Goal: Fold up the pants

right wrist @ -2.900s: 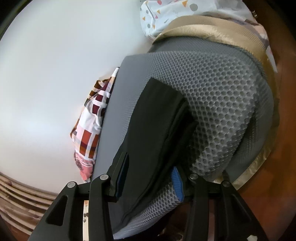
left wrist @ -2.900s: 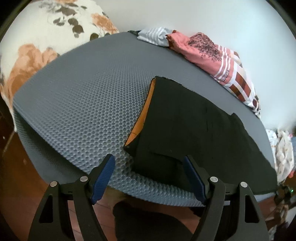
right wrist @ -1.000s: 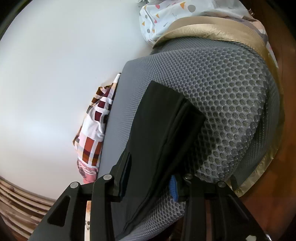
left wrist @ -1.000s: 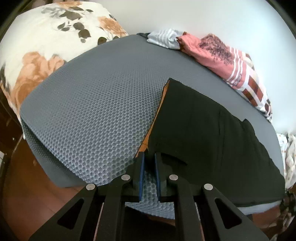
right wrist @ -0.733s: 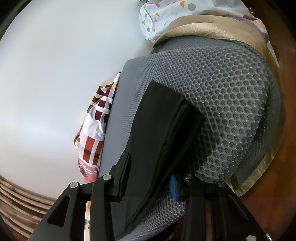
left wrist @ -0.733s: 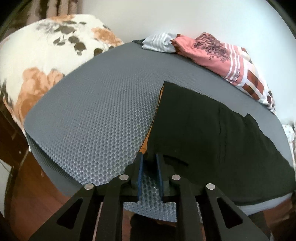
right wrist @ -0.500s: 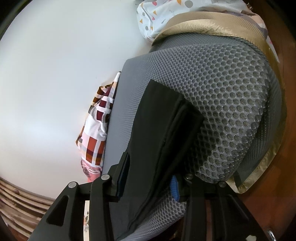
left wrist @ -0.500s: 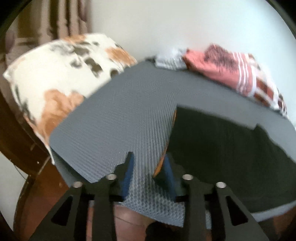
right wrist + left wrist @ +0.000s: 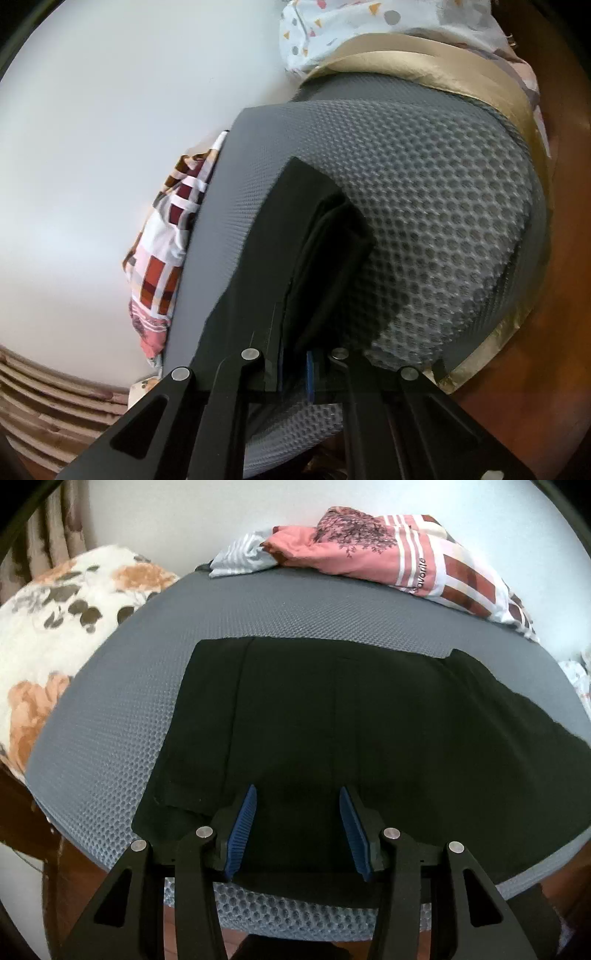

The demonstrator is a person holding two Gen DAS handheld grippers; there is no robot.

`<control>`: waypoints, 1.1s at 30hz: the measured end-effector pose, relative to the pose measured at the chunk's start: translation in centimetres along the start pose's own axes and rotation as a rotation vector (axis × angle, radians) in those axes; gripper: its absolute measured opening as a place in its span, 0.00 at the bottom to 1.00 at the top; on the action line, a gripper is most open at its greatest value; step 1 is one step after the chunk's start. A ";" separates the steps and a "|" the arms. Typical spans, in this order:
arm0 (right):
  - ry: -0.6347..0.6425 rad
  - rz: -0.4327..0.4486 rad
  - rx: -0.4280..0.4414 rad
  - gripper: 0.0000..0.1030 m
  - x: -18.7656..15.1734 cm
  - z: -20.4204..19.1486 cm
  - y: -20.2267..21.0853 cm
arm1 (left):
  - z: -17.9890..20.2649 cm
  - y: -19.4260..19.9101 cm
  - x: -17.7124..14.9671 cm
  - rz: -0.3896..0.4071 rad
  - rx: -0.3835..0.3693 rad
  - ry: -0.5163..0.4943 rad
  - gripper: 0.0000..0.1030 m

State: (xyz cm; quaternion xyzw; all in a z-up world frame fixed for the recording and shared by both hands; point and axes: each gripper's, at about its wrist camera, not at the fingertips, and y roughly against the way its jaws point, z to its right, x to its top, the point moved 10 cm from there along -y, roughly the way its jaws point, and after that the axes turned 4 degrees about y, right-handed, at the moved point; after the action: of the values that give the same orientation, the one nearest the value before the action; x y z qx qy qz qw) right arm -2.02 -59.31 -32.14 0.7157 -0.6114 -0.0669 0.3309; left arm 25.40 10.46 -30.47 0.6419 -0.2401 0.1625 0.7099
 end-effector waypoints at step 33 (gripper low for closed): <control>0.575 -0.174 0.054 0.12 -13.9 -22.3 -6.4 | 0.9 2.2 -0.3 0.066 -0.048 0.006 0.58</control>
State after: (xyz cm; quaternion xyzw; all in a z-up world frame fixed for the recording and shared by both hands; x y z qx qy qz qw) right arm 11.06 -37.55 -22.74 0.7636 -0.4305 0.1267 0.4643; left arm 23.91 9.90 -28.77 0.6159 -0.2632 0.1820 0.7199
